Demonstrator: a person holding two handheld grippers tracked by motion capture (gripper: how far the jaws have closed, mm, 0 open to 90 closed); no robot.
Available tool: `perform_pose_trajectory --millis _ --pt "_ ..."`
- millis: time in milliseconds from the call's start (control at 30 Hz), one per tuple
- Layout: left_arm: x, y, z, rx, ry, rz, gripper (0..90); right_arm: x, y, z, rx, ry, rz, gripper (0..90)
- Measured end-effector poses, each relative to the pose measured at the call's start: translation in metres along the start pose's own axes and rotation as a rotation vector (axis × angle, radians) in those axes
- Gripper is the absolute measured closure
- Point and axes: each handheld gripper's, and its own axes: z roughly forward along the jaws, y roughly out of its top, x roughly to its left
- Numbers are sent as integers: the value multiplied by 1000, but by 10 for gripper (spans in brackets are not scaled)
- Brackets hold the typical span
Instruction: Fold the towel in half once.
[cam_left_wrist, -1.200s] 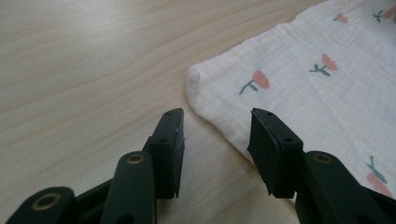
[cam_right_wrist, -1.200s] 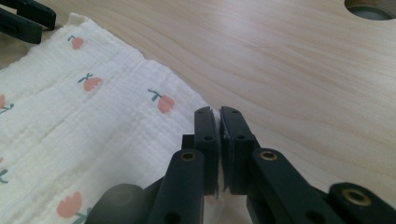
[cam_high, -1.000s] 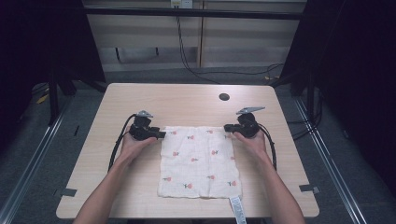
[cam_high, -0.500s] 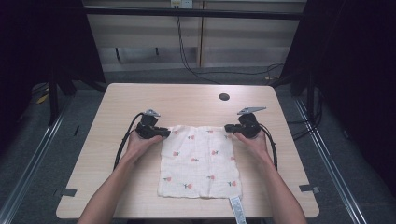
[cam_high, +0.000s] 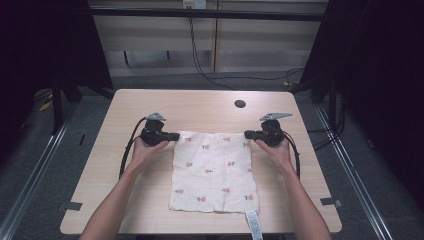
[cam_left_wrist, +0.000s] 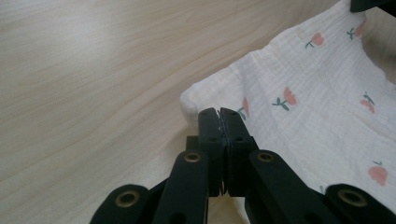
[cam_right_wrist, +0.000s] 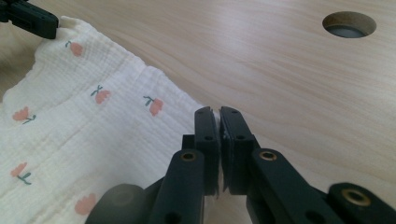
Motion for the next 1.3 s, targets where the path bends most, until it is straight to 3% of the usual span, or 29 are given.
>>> perform_pose_trajectory --millis 333,833,1033,1300 --pt "-6 8 -18 -57 -28 -3 890 2 8 -11 -39 16 3 864" --pt "-9 16 -34 -98 -43 12 890 1 21 -27 -92 31 8 866" --pt "-14 17 -41 -109 -38 33 889 7 23 -33 -102 48 -9 866" --pt "-29 12 -53 -139 -64 64 889 15 17 -49 -126 66 -19 866"
